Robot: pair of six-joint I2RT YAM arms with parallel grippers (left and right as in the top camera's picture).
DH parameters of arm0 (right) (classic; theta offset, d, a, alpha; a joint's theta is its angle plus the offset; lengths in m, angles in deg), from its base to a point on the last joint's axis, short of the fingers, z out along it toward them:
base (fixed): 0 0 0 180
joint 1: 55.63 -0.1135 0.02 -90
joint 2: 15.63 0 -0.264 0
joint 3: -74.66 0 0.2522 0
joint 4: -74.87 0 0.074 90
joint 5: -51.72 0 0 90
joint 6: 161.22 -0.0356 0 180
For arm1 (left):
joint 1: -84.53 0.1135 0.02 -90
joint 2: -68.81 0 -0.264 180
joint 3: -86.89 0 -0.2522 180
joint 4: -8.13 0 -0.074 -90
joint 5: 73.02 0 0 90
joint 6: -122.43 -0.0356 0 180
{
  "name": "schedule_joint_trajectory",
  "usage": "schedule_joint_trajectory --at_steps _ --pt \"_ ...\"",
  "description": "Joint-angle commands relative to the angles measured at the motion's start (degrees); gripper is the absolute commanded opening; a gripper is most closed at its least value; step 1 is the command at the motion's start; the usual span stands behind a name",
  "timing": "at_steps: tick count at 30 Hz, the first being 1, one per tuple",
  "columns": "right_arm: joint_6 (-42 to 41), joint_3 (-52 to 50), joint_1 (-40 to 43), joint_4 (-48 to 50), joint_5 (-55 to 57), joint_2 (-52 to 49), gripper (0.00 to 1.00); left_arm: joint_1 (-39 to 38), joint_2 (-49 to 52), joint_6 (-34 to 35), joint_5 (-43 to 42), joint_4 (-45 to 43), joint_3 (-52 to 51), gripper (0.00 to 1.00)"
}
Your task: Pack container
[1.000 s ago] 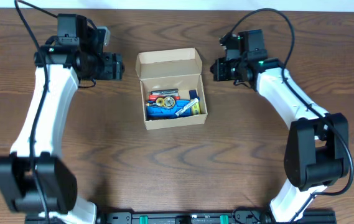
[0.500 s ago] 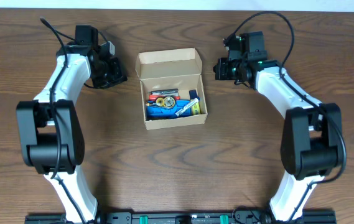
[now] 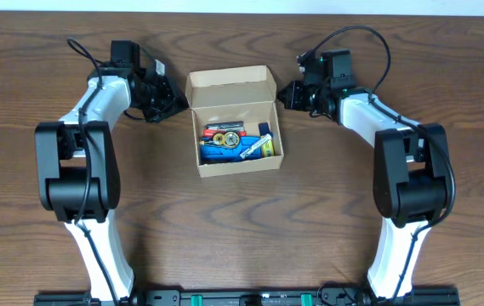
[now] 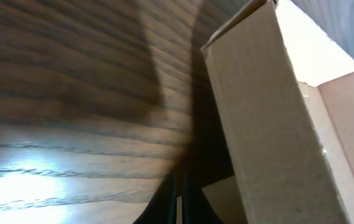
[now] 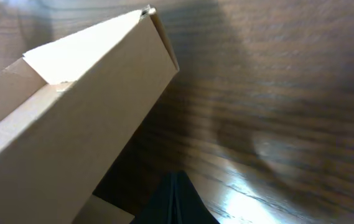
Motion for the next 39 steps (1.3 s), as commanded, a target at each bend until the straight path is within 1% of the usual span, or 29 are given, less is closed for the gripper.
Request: schedule_joint_trajectory --at_steps 1,6,19,25,33,37,39 --pt "-2.36 -0.20 0.04 1.14 -3.13 -0.90 0.01 -0.22 0.66 2.27 -4.79 -1.03 0.00 0.06" --pt "-3.98 -0.20 0.04 1.73 -4.70 -0.90 0.01 -0.94 0.66 3.28 -7.91 -5.03 0.00 0.06" --pt "-3.93 -0.20 -0.09 2.19 -6.05 -1.01 0.01 -1.44 0.63 2.60 -9.92 -7.61 0.00 0.06" --pt "-4.20 -0.20 1.16 5.64 -6.10 -0.98 0.01 -1.16 0.63 2.58 -9.90 -9.64 0.11 0.06" --pt "-4.15 -0.20 1.77 11.74 -7.63 -0.98 0.01 -1.09 0.63 2.64 -11.26 -16.98 0.11 0.06" --pt "-4.07 -0.20 1.79 14.60 -7.69 -0.98 0.01 -1.05 0.63 2.62 -12.33 -18.88 0.11 0.06" --pt "-2.40 -0.20 1.79 16.61 -9.84 -0.98 0.01 -1.01 0.63 2.64 -12.83 -19.93 0.11 0.06"
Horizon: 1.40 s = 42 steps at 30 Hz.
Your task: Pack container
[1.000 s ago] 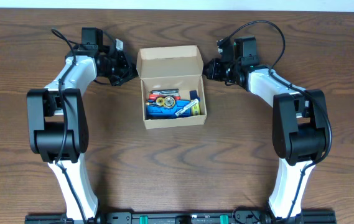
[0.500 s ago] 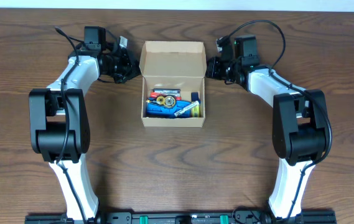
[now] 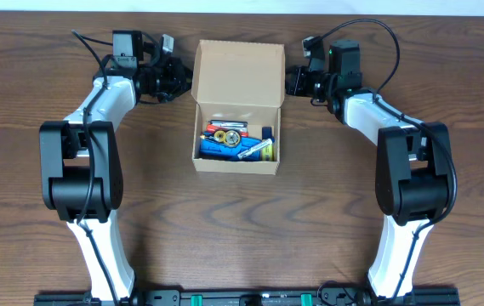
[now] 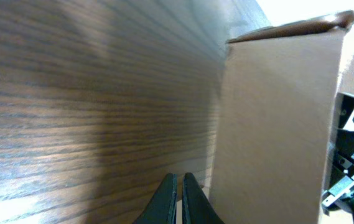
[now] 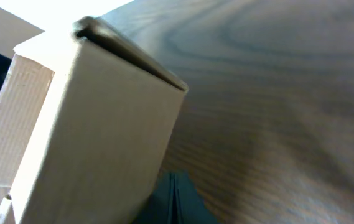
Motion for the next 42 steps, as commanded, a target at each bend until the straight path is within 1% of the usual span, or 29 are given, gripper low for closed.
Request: schedule_joint_trajectory --at_steps 1,5,7,14,20,23,27,30,35,38,42 --pt "1.92 -0.17 0.28 2.69 -4.68 -0.70 0.01 0.35 0.61 0.02 -2.99 -1.79 0.11 0.06" --pt "2.29 -0.17 0.33 5.86 -8.98 -0.70 0.01 0.35 0.57 0.04 -6.73 -6.12 0.13 0.05" --pt "2.27 -0.15 0.48 6.56 -9.92 -0.68 0.01 0.35 0.37 0.26 -7.10 -7.34 0.22 0.06" --pt "2.78 0.09 1.62 6.54 -11.41 0.63 0.01 0.35 -1.31 0.07 -8.02 -7.28 0.70 0.06" --pt "5.16 0.17 2.40 6.27 -11.41 5.05 0.01 0.33 -4.22 -0.52 -8.17 -7.02 0.70 0.06" --pt "7.15 0.17 2.27 4.50 -11.43 7.50 0.01 0.33 -6.14 -2.60 -8.20 -5.90 0.70 0.06" --pt "12.04 0.17 1.57 -1.64 -11.43 10.27 0.01 0.15 -9.09 -5.64 -8.17 -3.74 0.70 0.06" --pt "15.87 0.17 0.98 -6.67 -11.39 12.24 0.01 0.17 -11.61 -8.26 -8.17 -0.79 0.70 0.06" --pt "20.63 0.17 0.55 -14.27 -10.69 16.15 0.01 0.17 -16.26 -16.26 -7.82 7.69 0.70 0.06" --pt "23.39 0.17 0.07 -19.76 -9.55 18.45 0.01 0.11 -19.17 -21.49 -5.46 14.97 0.70 0.06" --pt "28.06 0.17 -2.34 -29.88 -6.73 21.18 0.01 -0.85 -22.67 -29.73 0.66 27.50 0.70 0.06"
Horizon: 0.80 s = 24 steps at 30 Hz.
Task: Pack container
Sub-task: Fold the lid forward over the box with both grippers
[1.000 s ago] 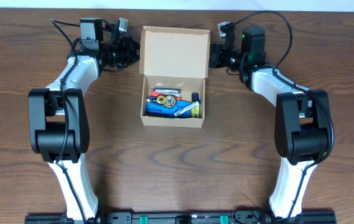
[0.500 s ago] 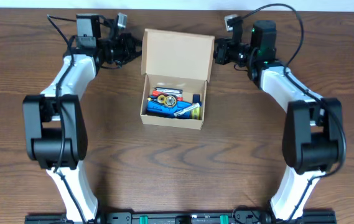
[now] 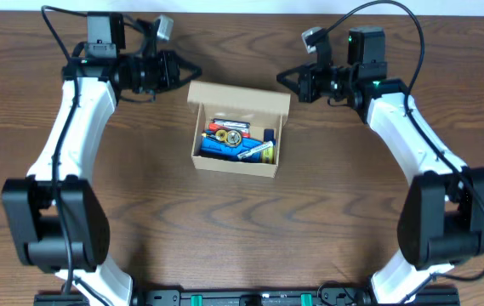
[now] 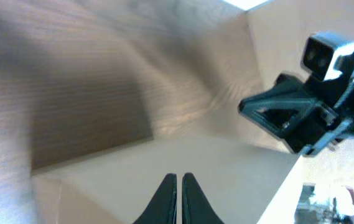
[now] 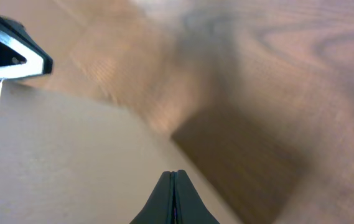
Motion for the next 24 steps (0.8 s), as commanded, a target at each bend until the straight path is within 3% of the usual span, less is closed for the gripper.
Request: schedule_joint_trajectory --at_steps 1,8,12,24 --pt "6.80 0.15 -3.08 -5.55 3.08 3.23 0.01 -1.29 -3.58 -11.43 6.95 7.63 0.52 0.06" --pt "8.37 0.15 -9.92 -20.70 17.46 3.63 0.01 -5.70 -5.29 -15.98 23.78 24.39 0.50 0.06" --pt "6.91 0.15 -11.37 -23.65 18.21 4.28 0.01 -7.52 -5.29 -15.96 28.50 28.04 0.39 0.06" --pt "5.97 -1.40 -13.92 -31.32 20.20 6.69 0.01 -9.03 -5.25 -15.89 29.62 21.92 -7.82 0.06"
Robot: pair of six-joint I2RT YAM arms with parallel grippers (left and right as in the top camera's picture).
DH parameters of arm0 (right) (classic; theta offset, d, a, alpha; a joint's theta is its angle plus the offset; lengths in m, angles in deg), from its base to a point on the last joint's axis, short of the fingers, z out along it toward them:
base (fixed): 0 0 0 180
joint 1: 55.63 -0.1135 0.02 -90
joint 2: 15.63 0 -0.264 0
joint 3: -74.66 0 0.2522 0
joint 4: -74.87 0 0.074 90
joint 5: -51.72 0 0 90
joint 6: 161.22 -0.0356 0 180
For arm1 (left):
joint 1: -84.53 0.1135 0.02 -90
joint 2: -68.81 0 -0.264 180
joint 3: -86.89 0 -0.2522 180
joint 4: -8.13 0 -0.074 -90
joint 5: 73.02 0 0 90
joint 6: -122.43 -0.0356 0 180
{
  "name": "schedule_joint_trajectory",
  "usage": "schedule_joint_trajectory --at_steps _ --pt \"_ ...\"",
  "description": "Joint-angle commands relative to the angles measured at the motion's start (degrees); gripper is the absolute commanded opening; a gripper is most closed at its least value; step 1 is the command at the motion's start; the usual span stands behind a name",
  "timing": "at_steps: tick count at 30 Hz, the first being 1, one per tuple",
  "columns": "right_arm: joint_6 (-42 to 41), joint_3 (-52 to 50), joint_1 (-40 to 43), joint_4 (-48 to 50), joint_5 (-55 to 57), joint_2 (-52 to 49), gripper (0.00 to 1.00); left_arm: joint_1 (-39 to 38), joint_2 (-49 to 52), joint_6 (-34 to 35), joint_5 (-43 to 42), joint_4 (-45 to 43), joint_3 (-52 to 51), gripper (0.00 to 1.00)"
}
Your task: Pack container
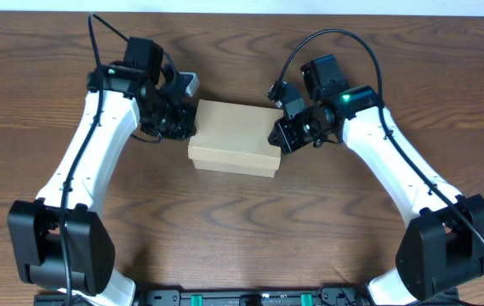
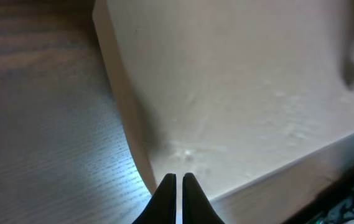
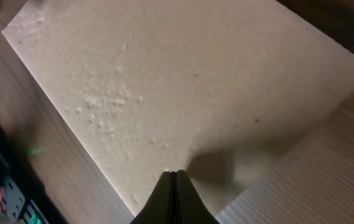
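The cardboard box [image 1: 235, 136] sits mid-table with its lid folded flat over the top, so its contents are hidden. My left gripper [image 1: 189, 126] is shut and empty at the box's left upper edge; in the left wrist view its tips [image 2: 179, 179] rest over the lid's left edge [image 2: 127, 118]. My right gripper [image 1: 279, 132] is shut and empty at the box's right edge. The right wrist view shows its tips [image 3: 175, 174] low over the lid [image 3: 183, 81], near a corner.
The brown wooden table [image 1: 242, 229] surrounds the box on all sides. Both arms reach inward from the left and right. A black rail [image 1: 242, 298] runs along the table's front edge.
The box lid, standing up over the open box before, now lies flat and covers the contents. Both shut grippers have come down from behind the lid to the box's left and right top edges.
At first the box lay open with its lid tipped back and both shut grippers beside the lid's ends. Then the lid stood more upright with the grippers still at its sides, then tilted over the opening. Now it lies shut over the packed items.
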Motion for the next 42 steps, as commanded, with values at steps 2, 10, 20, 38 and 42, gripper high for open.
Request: schedule_joint_trajectory --at_steps 2,10,20,38,42 --pt "-0.26 -1.73 -2.16 -0.22 1.16 0.63 0.01 -0.20 -0.37 -0.81 1.05 -2.36 -5.95 0.06" --pt "-0.28 -4.74 -3.39 0.57 5.68 0.55 0.01 -0.20 -0.37 -0.61 0.79 -4.17 -9.40 0.06" --pt "-0.35 -4.55 -3.41 0.70 8.24 0.92 0.01 -0.17 -0.63 2.38 0.68 -4.87 -9.40 0.06" --pt "-25.24 -4.37 -1.95 4.20 36.52 4.63 0.01 1.42 -12.48 9.86 10.84 -5.84 -10.12 0.06" --pt "-25.57 -4.52 -1.66 5.38 34.21 0.81 0.01 3.13 -12.15 11.19 8.81 -9.11 -14.25 0.06"
